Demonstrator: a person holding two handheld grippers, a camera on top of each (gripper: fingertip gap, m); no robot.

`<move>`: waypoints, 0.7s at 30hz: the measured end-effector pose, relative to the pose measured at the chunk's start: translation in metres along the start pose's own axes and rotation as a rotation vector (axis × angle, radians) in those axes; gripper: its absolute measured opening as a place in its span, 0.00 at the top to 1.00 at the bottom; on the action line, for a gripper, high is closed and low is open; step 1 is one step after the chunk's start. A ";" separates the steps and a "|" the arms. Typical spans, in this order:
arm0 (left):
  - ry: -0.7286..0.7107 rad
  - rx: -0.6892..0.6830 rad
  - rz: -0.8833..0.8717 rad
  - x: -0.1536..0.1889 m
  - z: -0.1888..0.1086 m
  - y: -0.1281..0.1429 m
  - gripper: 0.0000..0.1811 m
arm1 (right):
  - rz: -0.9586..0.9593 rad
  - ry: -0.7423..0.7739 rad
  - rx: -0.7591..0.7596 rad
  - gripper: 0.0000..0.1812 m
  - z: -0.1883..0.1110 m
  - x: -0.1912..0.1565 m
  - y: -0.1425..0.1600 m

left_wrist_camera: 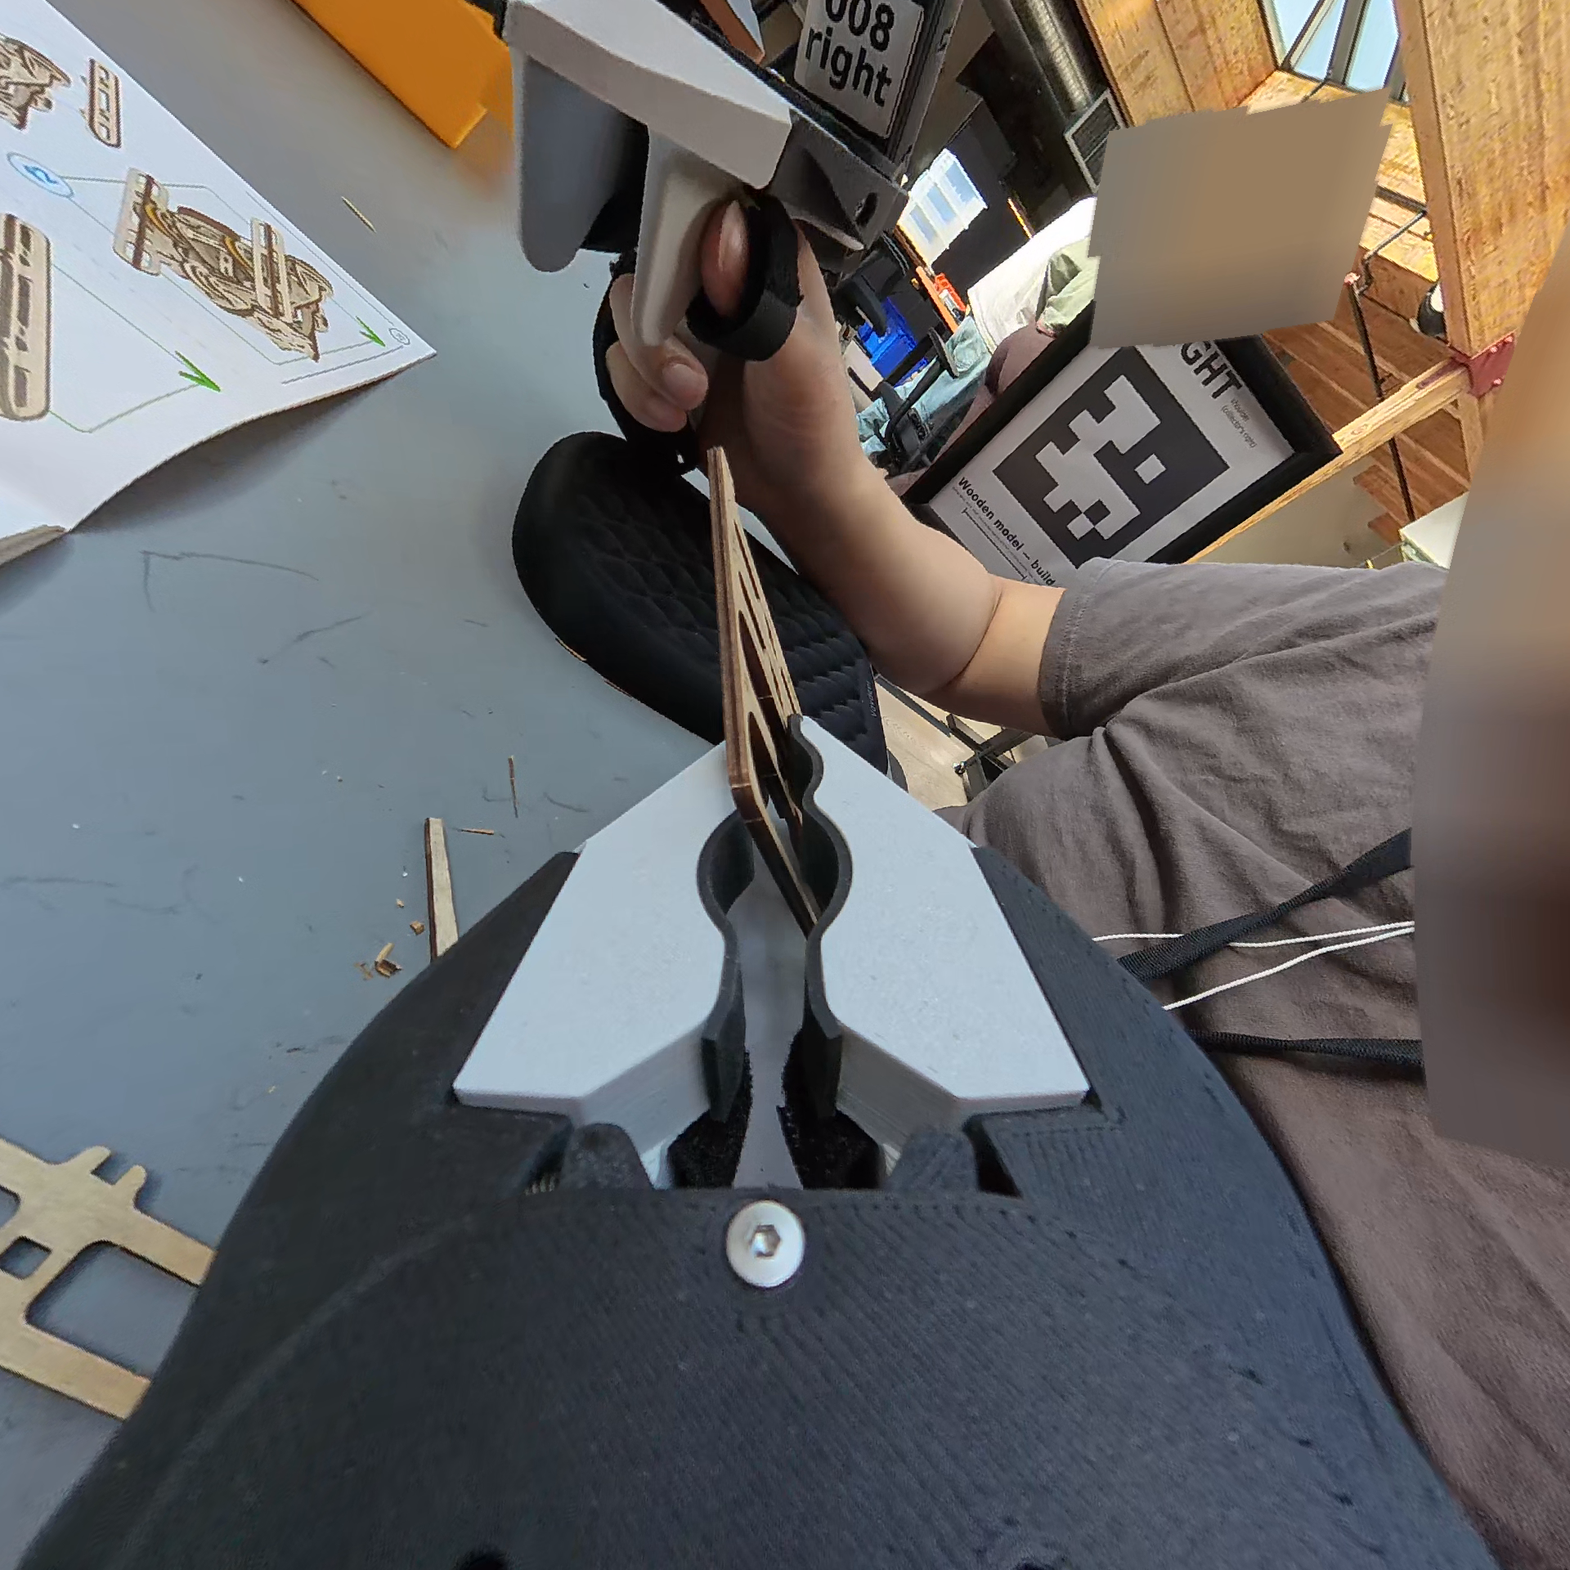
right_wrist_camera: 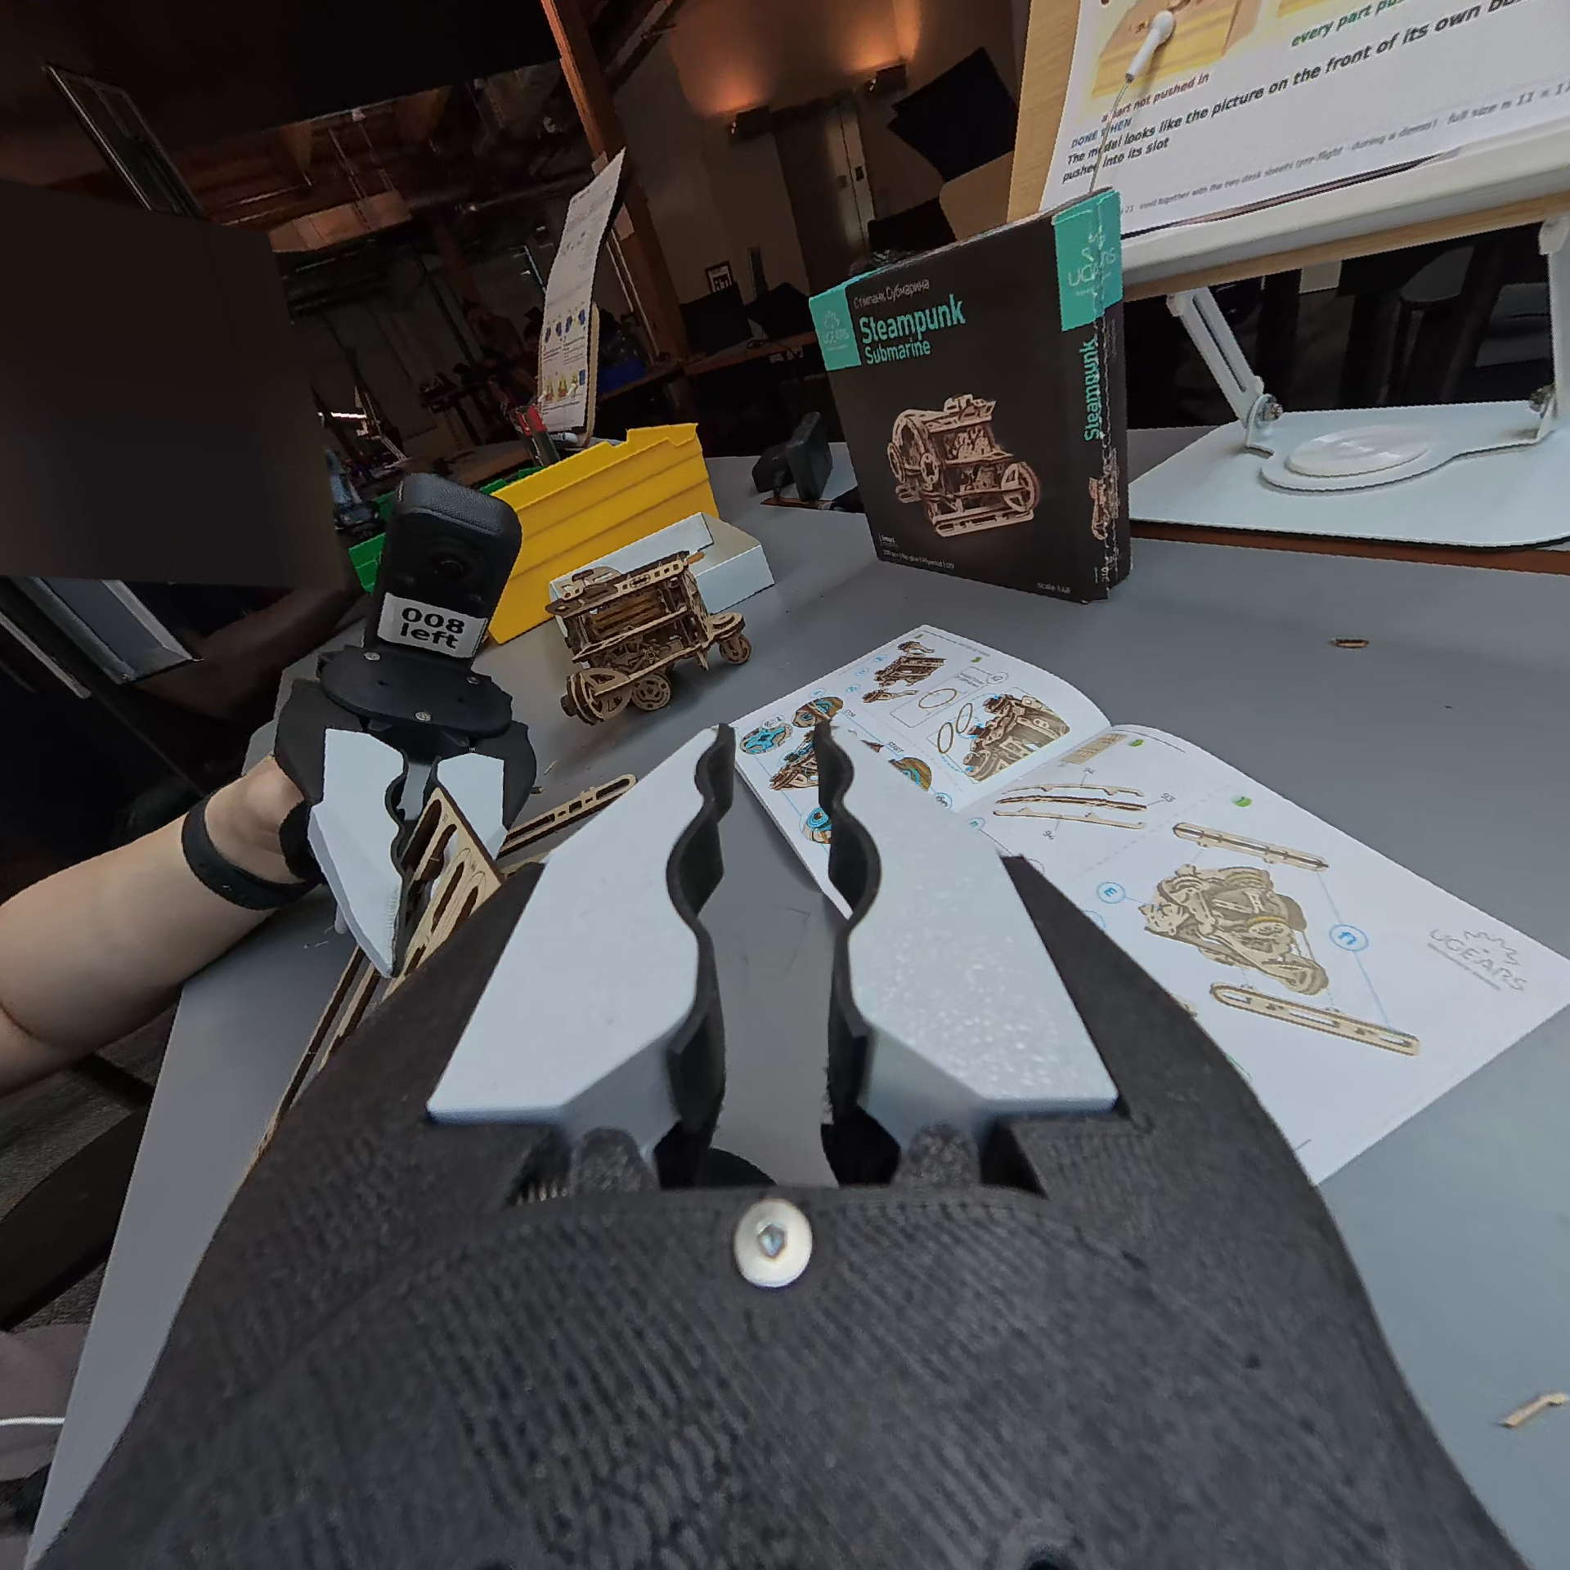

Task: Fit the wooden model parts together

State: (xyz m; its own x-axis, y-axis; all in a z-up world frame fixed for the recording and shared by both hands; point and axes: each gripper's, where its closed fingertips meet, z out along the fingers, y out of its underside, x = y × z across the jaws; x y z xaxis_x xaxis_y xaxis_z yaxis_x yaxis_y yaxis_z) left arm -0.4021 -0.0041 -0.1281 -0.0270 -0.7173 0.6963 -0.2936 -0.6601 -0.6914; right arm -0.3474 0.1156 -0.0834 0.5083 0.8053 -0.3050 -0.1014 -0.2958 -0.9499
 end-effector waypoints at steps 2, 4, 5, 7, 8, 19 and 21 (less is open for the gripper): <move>0.000 0.003 -0.004 -0.001 0.000 0.000 1.00 | 0.005 0.000 -0.003 0.91 0.000 0.001 0.000; 0.004 0.009 -0.007 0.000 0.001 -0.001 1.00 | 0.011 -0.001 -0.006 0.91 0.000 0.001 0.000; 0.003 0.012 -0.005 0.000 0.001 -0.001 1.00 | 0.013 -0.004 -0.005 0.91 -0.001 0.000 0.000; 0.002 0.019 0.002 0.000 0.003 -0.002 1.00 | 0.010 0.000 -0.003 0.91 -0.001 0.001 -0.001; -0.001 0.028 0.010 0.001 0.004 -0.004 1.00 | 0.007 0.004 -0.001 0.91 -0.002 0.002 -0.001; -0.001 0.009 0.075 0.015 0.008 -0.002 1.00 | 0.020 0.033 -0.026 0.91 0.009 0.011 0.008; 0.002 0.009 0.077 0.017 0.008 -0.003 1.00 | 0.011 0.047 -0.015 0.91 0.008 0.012 0.007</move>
State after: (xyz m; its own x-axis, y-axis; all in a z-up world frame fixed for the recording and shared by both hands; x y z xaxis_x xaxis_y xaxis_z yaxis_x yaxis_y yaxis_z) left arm -0.3941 -0.0162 -0.1162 -0.0510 -0.7655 0.6414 -0.2819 -0.6051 -0.7446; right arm -0.3490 0.1277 -0.0938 0.5472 0.7769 -0.3114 -0.0948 -0.3122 -0.9453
